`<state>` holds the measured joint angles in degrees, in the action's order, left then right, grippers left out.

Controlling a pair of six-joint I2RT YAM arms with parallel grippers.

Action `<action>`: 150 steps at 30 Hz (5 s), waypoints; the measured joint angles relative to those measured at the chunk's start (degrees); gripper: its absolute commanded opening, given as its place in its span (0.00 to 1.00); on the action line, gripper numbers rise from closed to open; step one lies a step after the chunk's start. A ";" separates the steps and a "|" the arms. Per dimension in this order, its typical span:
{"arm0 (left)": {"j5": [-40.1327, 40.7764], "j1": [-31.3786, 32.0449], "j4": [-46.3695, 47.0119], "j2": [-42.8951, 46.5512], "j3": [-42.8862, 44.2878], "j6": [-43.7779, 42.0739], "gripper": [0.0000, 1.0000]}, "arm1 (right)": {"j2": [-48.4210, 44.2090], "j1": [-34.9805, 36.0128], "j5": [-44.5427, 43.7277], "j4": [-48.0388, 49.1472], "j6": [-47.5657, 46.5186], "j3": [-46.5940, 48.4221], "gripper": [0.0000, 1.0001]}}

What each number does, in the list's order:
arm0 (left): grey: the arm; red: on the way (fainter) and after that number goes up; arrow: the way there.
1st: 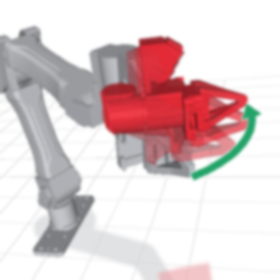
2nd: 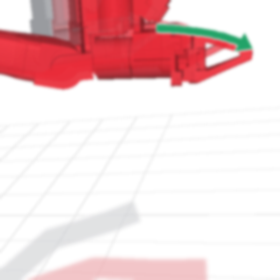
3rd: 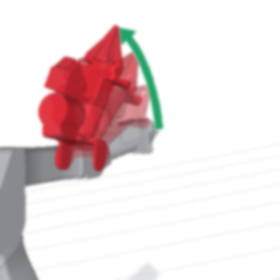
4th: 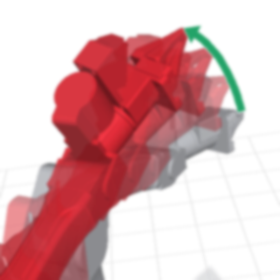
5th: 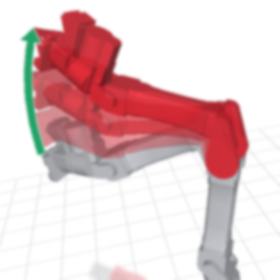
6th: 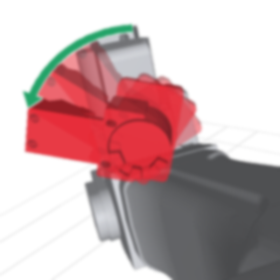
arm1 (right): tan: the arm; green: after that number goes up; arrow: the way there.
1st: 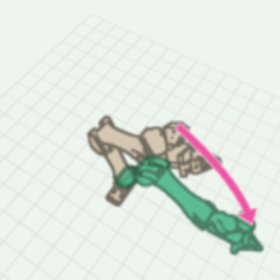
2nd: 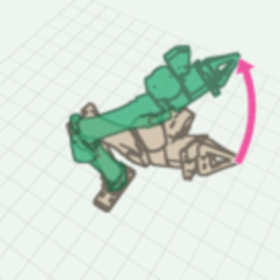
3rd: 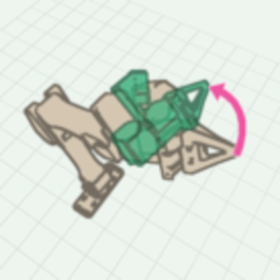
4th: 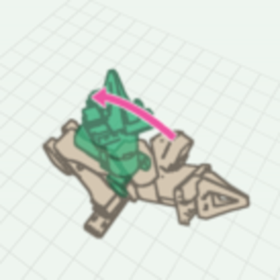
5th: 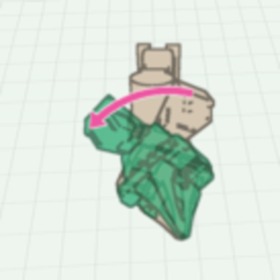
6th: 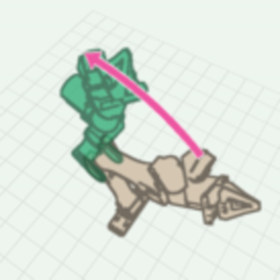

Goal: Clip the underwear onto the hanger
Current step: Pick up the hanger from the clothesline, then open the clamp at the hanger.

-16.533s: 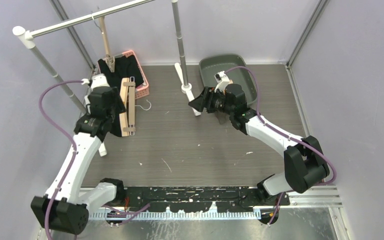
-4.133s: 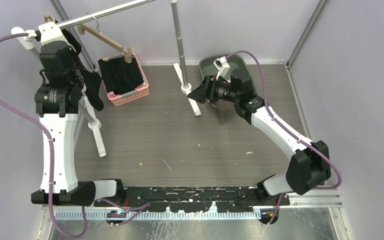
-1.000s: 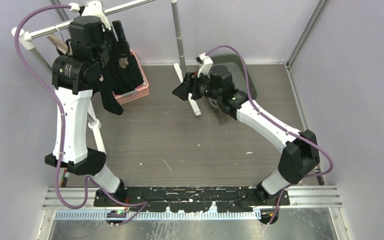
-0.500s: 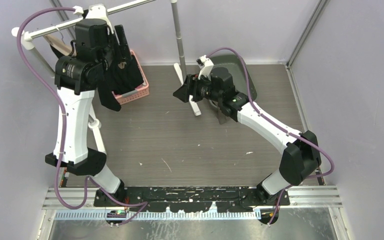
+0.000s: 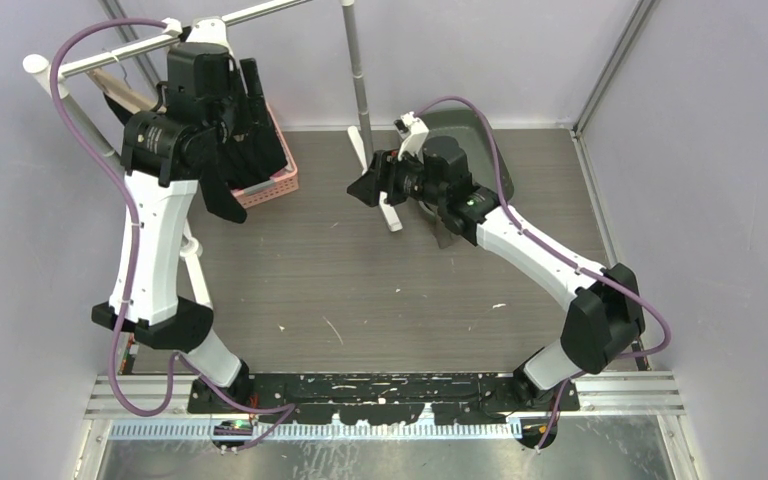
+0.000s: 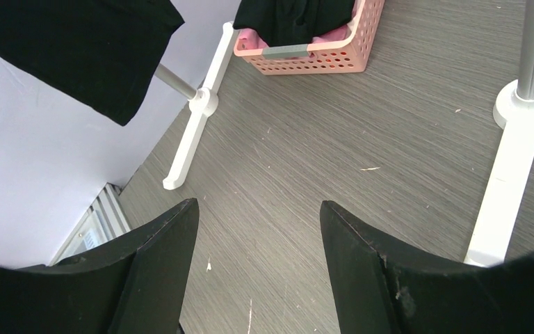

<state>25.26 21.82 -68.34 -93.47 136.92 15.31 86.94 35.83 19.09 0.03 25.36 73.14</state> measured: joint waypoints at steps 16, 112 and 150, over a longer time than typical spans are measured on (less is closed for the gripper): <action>2.40 0.85 -1.07 1.36 -1.84 -0.17 0.68 | -1.31 0.00 0.02 0.87 0.04 -1.29 0.70; 3.15 1.05 12.20 20.83 -18.99 -9.14 0.00 | -4.17 0.00 -0.20 1.29 0.22 -3.41 0.70; -13.49 1.05 22.03 27.74 -38.53 -9.01 0.00 | -4.81 -4.85 -6.84 -4.37 0.44 -3.89 0.71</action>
<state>11.77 22.87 -46.30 -65.73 98.39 6.31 82.13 30.98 12.25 -4.34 25.80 69.25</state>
